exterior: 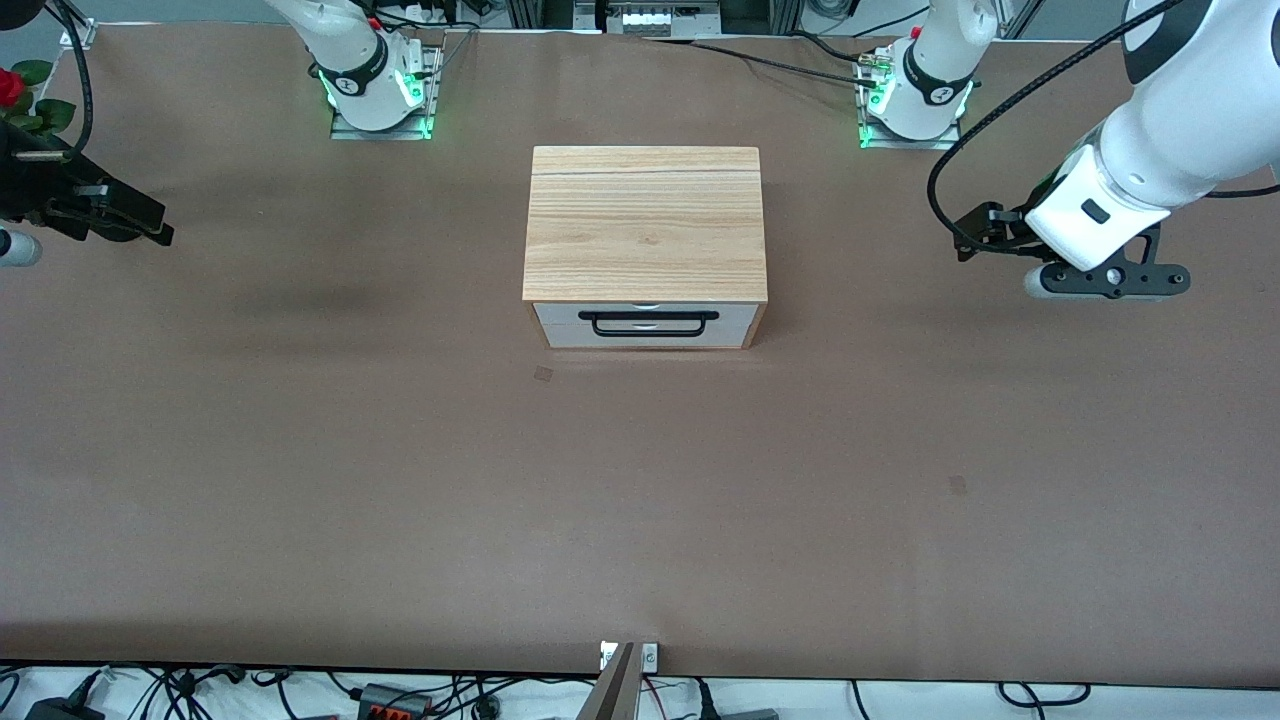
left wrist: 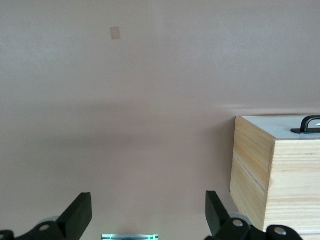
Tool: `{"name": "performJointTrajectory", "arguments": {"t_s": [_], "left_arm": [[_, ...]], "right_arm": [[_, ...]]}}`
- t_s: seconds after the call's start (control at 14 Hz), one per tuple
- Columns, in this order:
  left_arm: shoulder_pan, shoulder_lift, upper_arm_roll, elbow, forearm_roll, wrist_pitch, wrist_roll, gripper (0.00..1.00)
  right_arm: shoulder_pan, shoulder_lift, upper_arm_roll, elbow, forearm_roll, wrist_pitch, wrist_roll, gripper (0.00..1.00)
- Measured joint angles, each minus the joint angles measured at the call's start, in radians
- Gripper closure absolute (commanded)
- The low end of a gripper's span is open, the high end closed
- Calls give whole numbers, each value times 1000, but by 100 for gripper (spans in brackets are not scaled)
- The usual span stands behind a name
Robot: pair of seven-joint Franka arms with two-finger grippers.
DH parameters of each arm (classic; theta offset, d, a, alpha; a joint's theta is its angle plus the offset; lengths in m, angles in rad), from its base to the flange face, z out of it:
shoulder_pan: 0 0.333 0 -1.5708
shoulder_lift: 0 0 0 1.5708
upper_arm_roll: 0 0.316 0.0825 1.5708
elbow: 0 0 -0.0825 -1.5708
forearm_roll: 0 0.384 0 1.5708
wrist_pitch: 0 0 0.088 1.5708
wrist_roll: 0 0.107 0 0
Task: Pull top drawer with both arms simultaneously
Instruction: 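Move both grippers from rest toward the drawer's black handle ends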
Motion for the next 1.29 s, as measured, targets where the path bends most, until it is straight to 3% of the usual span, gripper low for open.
{"name": "performJointTrajectory", "arguments": {"t_s": [0.36,0.79,1.07,1.29], "left_arm": [[-4,1,-1,5,-37,-7,0,0],[-42,103,-2,26,-106,8,-1,0],[-59,151,-3,39,-113,80,-1,0],[-62,188,-2,39,-210,133,-1,0]], "right_arm": [[0,0,0,0,0,0,0,0],[1,4,0,0,1,-2,0,0],[17,30,4,-2,6,-9,-2,0],[76,71,10,-9,62,-60,-1,0]]}}
